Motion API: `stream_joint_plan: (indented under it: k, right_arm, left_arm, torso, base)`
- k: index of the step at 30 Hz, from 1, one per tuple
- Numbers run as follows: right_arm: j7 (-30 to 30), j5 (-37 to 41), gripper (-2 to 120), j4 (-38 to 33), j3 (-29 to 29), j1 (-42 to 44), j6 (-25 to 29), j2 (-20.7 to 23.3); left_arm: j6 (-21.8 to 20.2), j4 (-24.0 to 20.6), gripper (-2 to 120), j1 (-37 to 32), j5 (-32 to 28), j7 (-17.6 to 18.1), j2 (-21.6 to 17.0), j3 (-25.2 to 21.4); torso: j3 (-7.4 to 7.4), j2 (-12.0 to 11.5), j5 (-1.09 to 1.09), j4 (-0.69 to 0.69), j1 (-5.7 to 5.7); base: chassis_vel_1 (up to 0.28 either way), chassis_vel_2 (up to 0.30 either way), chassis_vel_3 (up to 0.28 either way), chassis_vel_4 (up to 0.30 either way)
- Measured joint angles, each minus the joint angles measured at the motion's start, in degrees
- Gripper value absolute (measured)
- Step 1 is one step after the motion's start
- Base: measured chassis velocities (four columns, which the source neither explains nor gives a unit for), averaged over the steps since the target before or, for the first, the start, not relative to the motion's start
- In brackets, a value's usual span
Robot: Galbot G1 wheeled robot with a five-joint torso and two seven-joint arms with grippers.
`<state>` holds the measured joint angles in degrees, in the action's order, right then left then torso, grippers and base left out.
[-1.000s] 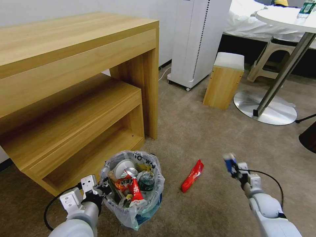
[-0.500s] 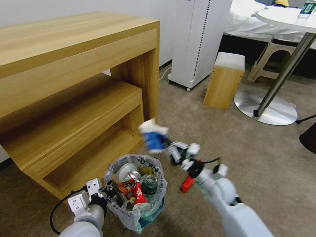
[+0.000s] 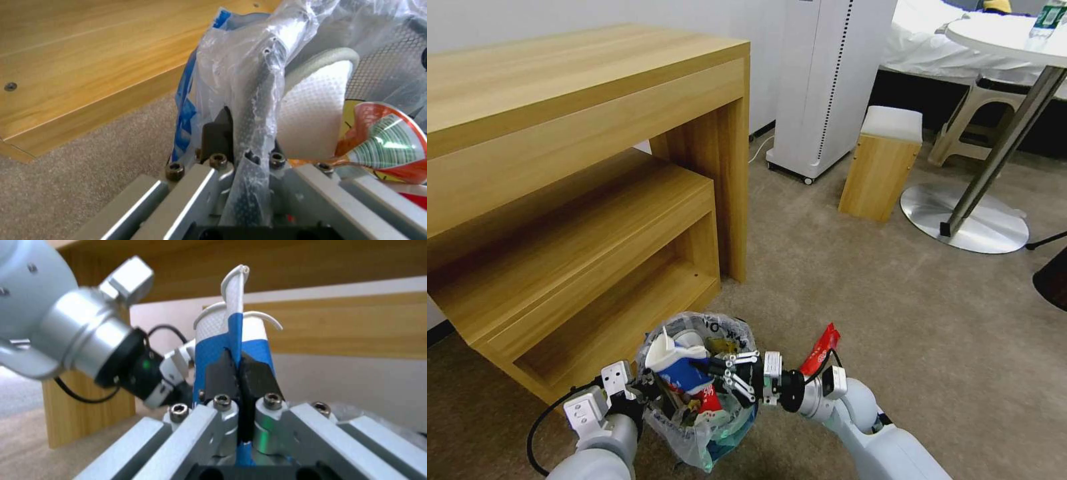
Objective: Pick up the trash bin and place the garbage on the floor into it.
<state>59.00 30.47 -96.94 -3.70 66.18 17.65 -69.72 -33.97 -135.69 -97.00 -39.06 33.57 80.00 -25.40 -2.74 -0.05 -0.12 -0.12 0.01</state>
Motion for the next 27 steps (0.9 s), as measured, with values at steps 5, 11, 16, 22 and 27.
stream_joint_plan:
  k: [5,11,16,22,27]
  right_arm:
    - [-1.94,-1.32,12,1.05,0.20,0.31,0.77,-0.10]
    - [-3.88,-1.68,36,1.82,-0.23,0.46,1.46,0.23]
    - [-3.82,-1.66,52,0.69,-1.43,1.12,1.96,1.18]
    - [-6.48,0.95,77,-2.86,-4.90,2.72,3.32,3.33]
    - [-22.14,-0.28,96,-6.59,-8.35,4.10,1.55,7.50]
  left_arm:
    - [0.00,-0.33,0,-0.45,0.19,-0.09,0.03,0.05]
    - [0.00,-1.02,0,-1.23,0.42,-0.35,-0.06,-0.07]
    - [0.06,-1.19,0,-1.41,0.66,-0.55,-0.01,-0.02]
    - [0.18,-1.20,0,-1.45,1.14,-0.86,0.14,0.36]
    - [0.21,-1.21,0,-1.31,1.05,-0.90,-0.26,-0.02]
  torso:
    - [0.00,0.00,0.00,0.00,0.00]
    - [0.00,0.00,0.00,0.00,0.00]
    - [0.00,0.00,0.00,0.00,0.00]
    - [0.00,0.00,0.01,0.00,0.00]
    - [0.00,0.00,0.00,0.00,0.00]
  base:
    - [0.000,0.000,0.000,0.000]
    - [0.000,0.000,0.000,0.000]
    - [0.000,0.000,0.000,0.000]
    - [0.000,0.000,0.000,0.000]
    - [0.000,0.000,0.000,0.000]
